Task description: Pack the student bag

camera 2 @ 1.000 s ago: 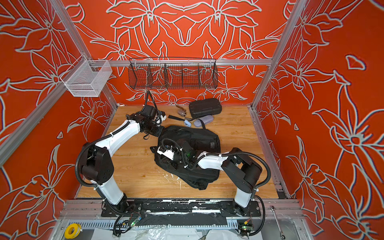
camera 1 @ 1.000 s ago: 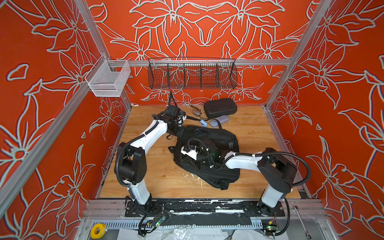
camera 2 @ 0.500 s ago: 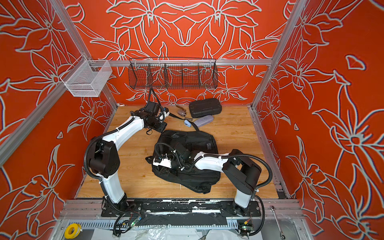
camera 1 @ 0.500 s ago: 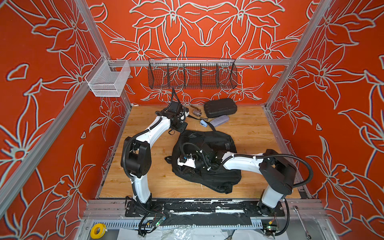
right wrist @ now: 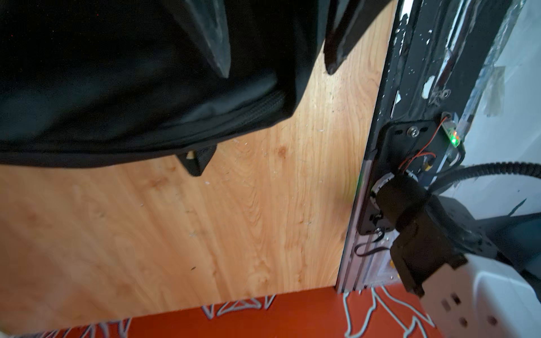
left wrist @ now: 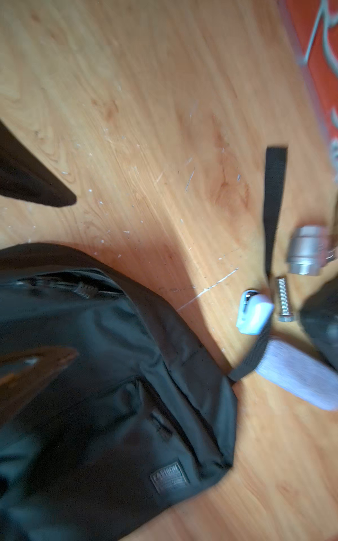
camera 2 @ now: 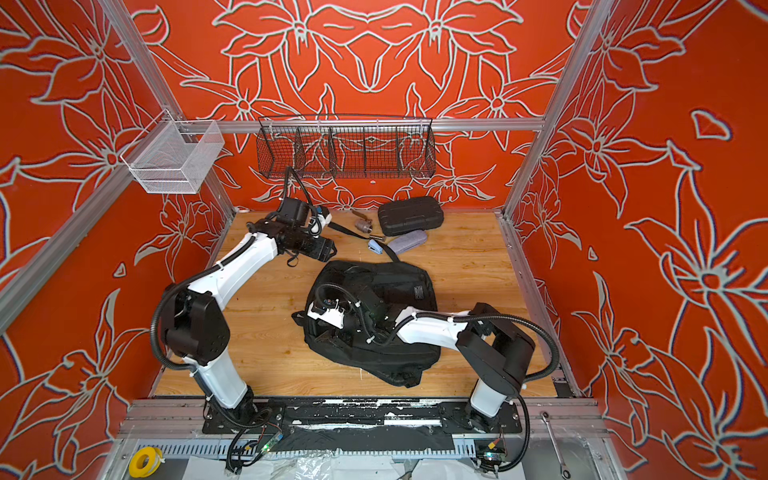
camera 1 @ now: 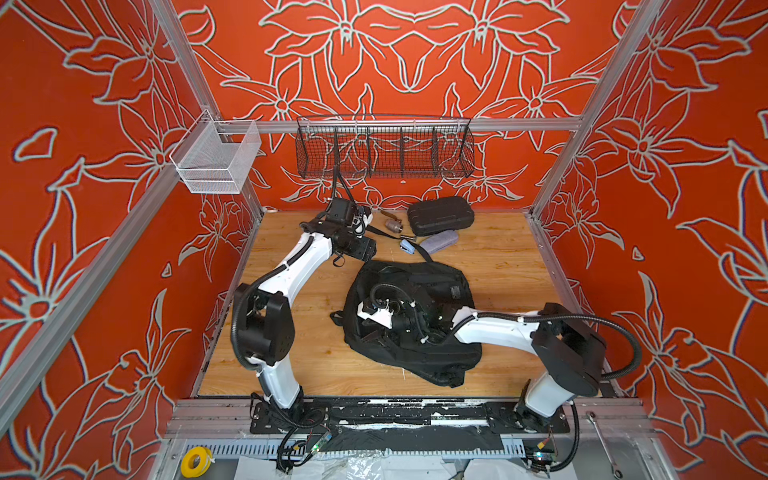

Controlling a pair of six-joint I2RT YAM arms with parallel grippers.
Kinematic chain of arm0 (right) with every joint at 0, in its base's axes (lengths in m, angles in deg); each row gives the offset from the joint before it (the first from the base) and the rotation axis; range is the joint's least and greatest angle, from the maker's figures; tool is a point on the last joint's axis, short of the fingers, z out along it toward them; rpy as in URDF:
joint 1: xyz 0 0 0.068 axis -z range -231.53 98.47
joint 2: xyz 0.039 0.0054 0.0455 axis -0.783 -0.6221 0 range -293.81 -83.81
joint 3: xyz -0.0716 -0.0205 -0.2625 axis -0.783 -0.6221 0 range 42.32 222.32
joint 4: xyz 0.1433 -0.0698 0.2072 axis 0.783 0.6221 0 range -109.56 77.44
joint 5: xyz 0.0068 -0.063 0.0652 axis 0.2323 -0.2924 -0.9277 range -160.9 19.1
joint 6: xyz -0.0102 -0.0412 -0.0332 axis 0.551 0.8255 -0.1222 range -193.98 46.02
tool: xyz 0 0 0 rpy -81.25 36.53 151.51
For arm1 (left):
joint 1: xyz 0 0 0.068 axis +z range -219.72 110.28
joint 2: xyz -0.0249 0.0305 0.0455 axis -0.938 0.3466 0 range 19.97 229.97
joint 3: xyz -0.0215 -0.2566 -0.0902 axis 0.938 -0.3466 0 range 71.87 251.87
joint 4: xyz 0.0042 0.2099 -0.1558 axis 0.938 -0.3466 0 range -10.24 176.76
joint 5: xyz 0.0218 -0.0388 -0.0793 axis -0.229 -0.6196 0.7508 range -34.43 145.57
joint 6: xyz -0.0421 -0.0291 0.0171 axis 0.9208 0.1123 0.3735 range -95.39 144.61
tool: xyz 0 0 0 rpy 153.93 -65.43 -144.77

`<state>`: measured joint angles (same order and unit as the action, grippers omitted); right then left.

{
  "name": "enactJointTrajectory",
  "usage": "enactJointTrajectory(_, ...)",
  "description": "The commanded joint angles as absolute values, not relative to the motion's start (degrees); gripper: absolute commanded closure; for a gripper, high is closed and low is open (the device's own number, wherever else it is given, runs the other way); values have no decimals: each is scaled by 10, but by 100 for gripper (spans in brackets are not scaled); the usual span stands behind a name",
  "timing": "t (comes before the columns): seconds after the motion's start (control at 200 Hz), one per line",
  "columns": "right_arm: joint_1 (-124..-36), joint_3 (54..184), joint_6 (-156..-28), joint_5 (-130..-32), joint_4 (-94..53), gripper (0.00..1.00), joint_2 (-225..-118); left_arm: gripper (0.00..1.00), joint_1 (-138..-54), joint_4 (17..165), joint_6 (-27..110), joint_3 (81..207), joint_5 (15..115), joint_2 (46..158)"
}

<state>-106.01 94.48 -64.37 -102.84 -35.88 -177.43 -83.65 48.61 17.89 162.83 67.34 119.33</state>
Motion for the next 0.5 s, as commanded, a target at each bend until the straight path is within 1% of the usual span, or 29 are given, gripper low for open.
enactJointTrajectory(0.0,-1029,921,-701,-1002,-464,42,-1735,22,-816,487,229,1627,689,1124)
enactJointTrajectory(0.08,-1001,929,-757,-965,-469,42,-1728,23,-806,477,250,1609,690,1089)
enactJointTrajectory(0.205,-959,1010,-828,-899,-348,44,-1754,26,-804,452,275,1563,701,1040)
enactJointTrajectory(0.275,-932,1041,-872,-899,-324,48,-1780,29,-804,446,281,1521,700,1016)
enactJointTrajectory(0.32,-917,1042,-893,-918,-349,51,-1794,31,-804,444,283,1493,696,1003)
enactJointTrajectory(0.385,-907,1036,-877,-934,-392,54,-1808,36,-803,442,289,1458,699,990)
enactJointTrajectory(0.445,-901,1042,-820,-949,-396,55,-1825,41,-804,440,301,1435,716,982)
enactJointTrajectory(0.495,-894,1054,-762,-977,-388,60,-1841,44,-804,442,314,1419,733,979)
